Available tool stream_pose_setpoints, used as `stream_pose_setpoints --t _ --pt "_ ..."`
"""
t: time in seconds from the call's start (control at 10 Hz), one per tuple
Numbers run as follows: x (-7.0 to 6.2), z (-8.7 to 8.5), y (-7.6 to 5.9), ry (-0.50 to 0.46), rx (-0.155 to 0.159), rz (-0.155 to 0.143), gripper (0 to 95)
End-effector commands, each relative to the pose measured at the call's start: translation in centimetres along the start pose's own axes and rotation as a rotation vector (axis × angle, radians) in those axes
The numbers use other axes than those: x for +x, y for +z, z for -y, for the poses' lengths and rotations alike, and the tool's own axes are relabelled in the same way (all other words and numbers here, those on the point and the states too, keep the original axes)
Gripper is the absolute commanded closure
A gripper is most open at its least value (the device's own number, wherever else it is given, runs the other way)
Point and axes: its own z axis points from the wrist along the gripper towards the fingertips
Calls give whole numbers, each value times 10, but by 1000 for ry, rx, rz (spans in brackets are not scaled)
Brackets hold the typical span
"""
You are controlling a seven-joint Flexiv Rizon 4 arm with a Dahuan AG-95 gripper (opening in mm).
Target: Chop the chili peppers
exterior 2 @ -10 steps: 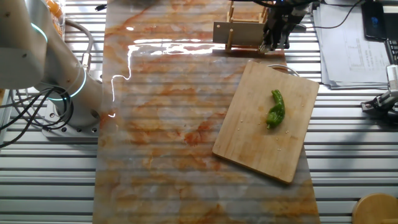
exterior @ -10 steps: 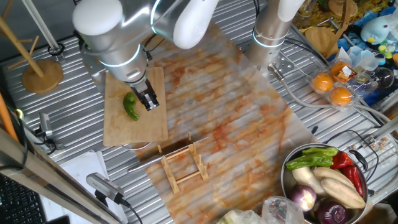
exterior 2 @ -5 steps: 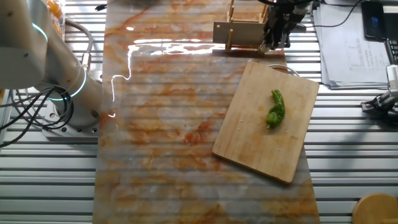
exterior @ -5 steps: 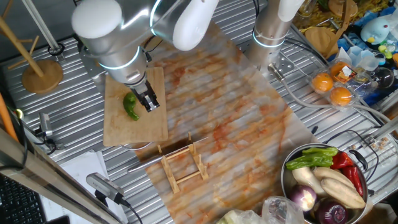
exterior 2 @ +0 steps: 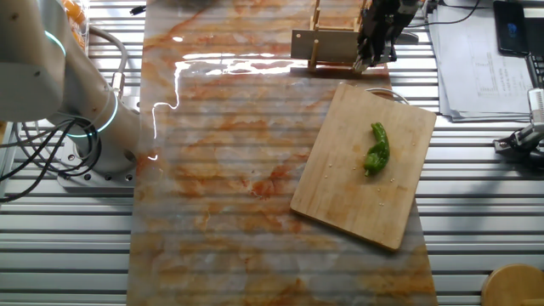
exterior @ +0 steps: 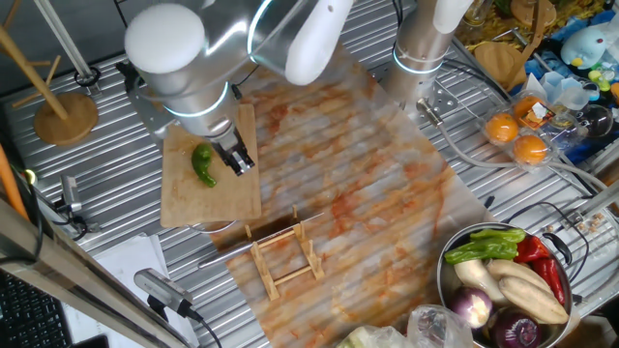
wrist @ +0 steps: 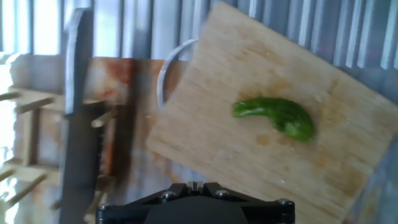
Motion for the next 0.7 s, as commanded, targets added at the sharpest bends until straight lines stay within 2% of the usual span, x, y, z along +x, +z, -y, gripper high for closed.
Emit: stream_pose_setpoints --t 0.1,0.2,0.4,0.6,0.7 --pt "-2 -32 -12 45 -32 20 950" --pt "-6 -49 -14 65 -33 14 950" --pt "-9 -76 -11 107 -28 21 950" --pt "-14 -90 -8 128 -22 22 950" --pt "-16 -93 -8 122 -2 18 950"
